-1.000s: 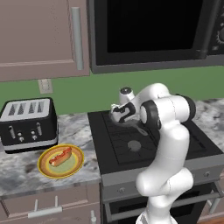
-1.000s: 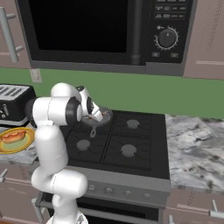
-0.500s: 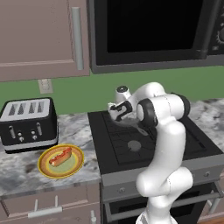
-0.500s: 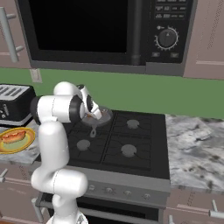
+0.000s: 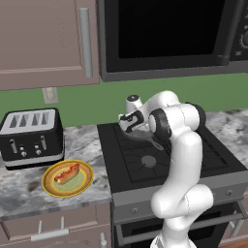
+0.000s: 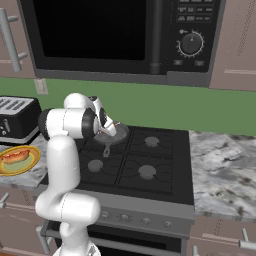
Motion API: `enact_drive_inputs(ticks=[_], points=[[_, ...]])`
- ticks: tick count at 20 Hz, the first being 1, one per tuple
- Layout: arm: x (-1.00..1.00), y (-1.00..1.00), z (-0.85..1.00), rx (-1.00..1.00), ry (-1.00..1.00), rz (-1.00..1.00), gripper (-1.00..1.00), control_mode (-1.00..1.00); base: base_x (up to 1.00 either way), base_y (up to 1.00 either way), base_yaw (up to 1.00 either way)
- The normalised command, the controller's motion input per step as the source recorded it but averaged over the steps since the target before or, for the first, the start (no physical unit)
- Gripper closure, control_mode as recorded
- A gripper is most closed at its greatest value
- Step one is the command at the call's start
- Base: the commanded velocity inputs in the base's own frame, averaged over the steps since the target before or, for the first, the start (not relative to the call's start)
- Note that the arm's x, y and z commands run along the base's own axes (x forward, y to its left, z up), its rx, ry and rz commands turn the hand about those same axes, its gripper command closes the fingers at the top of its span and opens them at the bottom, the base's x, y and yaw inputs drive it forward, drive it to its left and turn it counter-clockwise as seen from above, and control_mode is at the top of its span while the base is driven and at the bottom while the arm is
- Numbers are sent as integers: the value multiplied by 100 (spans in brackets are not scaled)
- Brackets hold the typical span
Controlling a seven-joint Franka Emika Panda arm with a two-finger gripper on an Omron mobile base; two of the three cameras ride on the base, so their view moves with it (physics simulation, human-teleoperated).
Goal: Place the cold items (carrot and tomato) from the fridge in one tupperware on the dining counter. Place the warm items (kebab skewer and hot dog) in the stove area in another tupperware.
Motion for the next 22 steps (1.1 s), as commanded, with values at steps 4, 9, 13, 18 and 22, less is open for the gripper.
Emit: enact_drive_inputs(ticks=[4,9,13,18,22], points=[[9,1,-25,0,13,0,100,-100,0,0,0],[7,0,-24,0,9,0,100,-100,0,0,0],[1,0,-25,0,5,0,100,-100,0,0,0],[0,0,-24,0,1,0,100,-100,0,0,0],[-12,0,-5,0,-4,0,100,-100,0,0,0]])
